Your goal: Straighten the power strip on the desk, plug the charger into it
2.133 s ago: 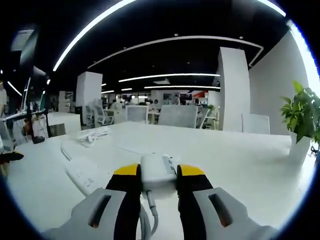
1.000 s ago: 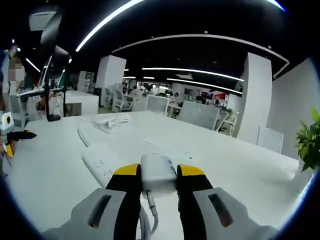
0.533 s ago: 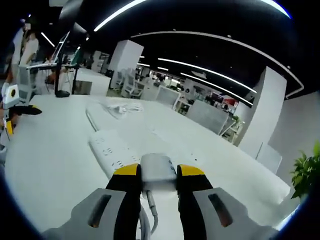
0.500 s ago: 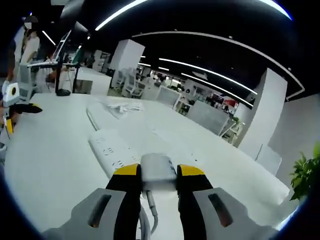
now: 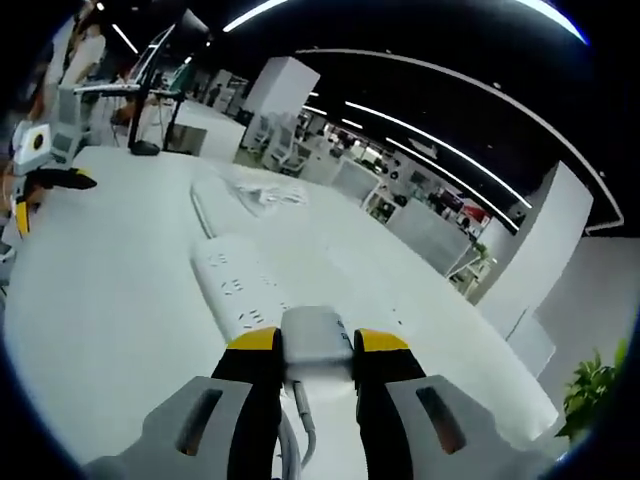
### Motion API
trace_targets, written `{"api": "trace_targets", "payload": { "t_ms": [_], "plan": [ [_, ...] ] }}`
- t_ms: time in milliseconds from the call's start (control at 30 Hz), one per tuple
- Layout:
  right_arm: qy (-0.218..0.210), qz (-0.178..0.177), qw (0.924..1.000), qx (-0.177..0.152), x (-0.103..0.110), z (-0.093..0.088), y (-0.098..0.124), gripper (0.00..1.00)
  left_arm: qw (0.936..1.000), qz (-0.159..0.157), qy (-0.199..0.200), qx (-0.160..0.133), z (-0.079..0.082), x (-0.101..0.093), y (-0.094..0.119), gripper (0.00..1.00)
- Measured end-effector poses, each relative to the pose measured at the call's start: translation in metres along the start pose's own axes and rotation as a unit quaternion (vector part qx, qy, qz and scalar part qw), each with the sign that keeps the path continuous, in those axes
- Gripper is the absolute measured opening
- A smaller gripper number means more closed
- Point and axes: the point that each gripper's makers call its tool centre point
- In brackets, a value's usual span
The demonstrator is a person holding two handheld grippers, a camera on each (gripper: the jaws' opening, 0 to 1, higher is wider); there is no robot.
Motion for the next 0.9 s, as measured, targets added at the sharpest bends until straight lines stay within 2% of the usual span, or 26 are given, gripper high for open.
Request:
{"api": "trace_targets", "payload": {
  "t_ms": [633, 900],
  "plan": [
    [0.079, 0.034, 0.9952, 0.045, 0.011, 0.007, -0.003, 0.26, 1.0, 0.004, 0.0, -0.002, 0.0, 0.002, 0.002, 0.99],
    [0.125, 0.053, 0.987, 0.086, 0.016, -0.003, -0.006, 0.26, 1.0, 0.005, -0.001, 0.0, -0.001, 0.002, 0.002, 0.99]
  ]
}}
Point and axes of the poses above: the point that each gripper's makers call its tool centre point, and the gripper's own axes: y roughly backward along the fingers, x roughly to its left, z roughly out of its top, and after that the axes turned 7 degrees about -z, right-handed
